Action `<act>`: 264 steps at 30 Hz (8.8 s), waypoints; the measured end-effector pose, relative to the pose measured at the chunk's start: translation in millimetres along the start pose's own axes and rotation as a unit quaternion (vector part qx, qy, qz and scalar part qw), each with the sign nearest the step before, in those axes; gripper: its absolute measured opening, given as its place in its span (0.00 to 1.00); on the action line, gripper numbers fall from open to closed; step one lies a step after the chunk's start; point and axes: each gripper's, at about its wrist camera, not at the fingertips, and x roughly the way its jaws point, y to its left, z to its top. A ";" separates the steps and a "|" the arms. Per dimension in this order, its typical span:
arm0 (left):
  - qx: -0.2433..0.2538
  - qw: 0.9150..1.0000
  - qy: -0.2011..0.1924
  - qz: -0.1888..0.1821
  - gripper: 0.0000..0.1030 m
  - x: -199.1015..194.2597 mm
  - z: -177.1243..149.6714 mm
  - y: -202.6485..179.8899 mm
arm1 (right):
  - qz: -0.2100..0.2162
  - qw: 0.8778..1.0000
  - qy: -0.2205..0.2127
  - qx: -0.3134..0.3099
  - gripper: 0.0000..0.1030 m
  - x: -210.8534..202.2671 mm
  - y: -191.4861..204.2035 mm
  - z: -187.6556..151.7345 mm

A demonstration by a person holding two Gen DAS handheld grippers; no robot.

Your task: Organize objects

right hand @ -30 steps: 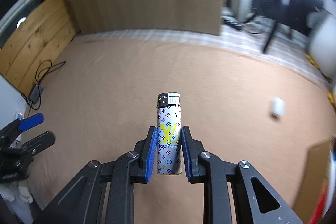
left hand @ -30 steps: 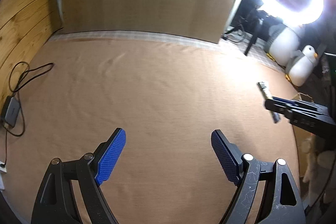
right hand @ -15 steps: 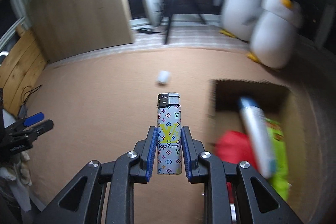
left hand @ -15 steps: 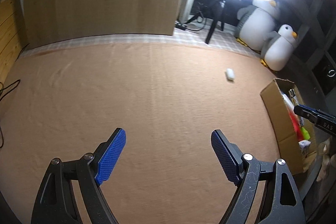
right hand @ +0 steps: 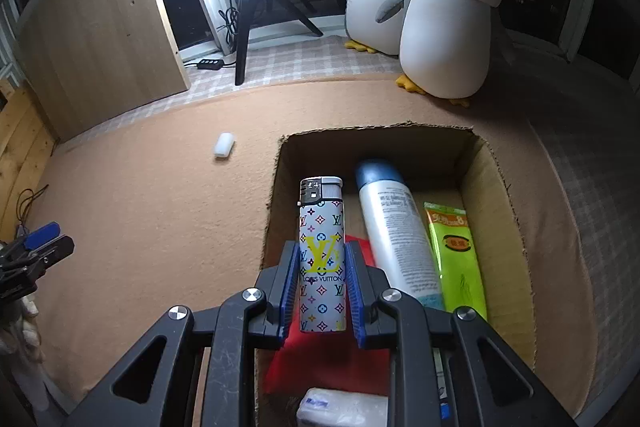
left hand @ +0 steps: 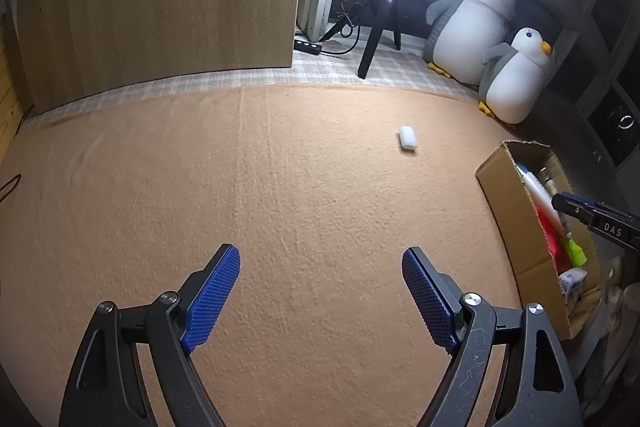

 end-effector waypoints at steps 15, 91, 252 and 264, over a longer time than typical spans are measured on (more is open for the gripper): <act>0.030 1.000 0.004 -0.003 0.83 15.9 12.2 -24.0 | -0.012 1.000 -0.024 -0.002 0.49 -20.2 10.2 -2.3; 0.105 0.986 0.017 -0.130 0.15 79.2 65.4 -166.1 | -0.008 0.999 -0.030 0.036 0.58 -67.8 -32.0 -56.7; -0.036 0.997 -0.029 0.070 0.99 -116.0 -66.1 86.3 | -0.001 0.994 -0.074 -0.077 0.77 -61.2 211.9 -72.4; -0.033 0.997 -0.028 0.067 0.99 -113.5 -63.3 84.8 | 0.000 0.995 -0.072 -0.076 0.77 -58.1 210.3 -71.7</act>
